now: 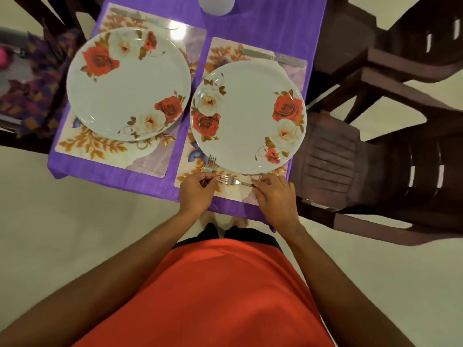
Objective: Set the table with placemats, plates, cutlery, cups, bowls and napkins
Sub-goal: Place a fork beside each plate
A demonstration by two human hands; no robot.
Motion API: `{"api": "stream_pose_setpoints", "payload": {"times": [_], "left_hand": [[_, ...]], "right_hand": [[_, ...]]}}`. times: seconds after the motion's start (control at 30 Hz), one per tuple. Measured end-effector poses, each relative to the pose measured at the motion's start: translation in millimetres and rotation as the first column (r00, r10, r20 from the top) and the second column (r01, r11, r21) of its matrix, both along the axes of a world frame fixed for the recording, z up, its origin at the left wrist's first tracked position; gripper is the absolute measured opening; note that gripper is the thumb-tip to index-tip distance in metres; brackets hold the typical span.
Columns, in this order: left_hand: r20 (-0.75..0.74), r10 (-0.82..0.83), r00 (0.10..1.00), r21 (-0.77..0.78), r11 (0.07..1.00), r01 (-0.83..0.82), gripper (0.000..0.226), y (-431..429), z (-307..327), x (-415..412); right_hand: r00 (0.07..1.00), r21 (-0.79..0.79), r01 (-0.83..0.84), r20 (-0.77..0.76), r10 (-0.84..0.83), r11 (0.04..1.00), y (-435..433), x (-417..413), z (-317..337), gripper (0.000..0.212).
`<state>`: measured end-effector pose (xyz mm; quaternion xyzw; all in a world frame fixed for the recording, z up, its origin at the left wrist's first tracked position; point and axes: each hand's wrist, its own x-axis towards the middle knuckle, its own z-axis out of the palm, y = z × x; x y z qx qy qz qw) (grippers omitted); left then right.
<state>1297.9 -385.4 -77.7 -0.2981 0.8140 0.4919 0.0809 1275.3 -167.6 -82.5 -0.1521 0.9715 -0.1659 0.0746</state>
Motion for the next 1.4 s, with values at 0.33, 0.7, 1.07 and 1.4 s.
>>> {"api": "stream_pose_setpoints", "payload": {"times": [0.33,0.7,1.07,1.4], "left_hand": [[0.057,0.123,0.991,-0.068,0.991,-0.119,0.018,25,2,-7],[0.052,0.184,0.981,-0.080,0.980,-0.180,0.019,35,4,-8],[0.008,0.305,0.952,0.010,0.952,-0.305,0.016,24,15,1],[-0.072,-0.173,0.982,0.356,0.916,0.188,0.035,-34,50,0]], "right_hand": [[0.998,-0.095,0.062,-0.002,-0.062,0.994,21,-7,-9,0.017],[1.000,-0.220,0.020,0.007,-0.019,0.975,28,-16,-13,0.020],[0.991,-0.429,0.034,-0.105,-0.087,0.903,26,-15,9,0.017],[0.895,-0.644,0.338,0.447,-0.022,0.686,-93,-34,56,0.030]]}}
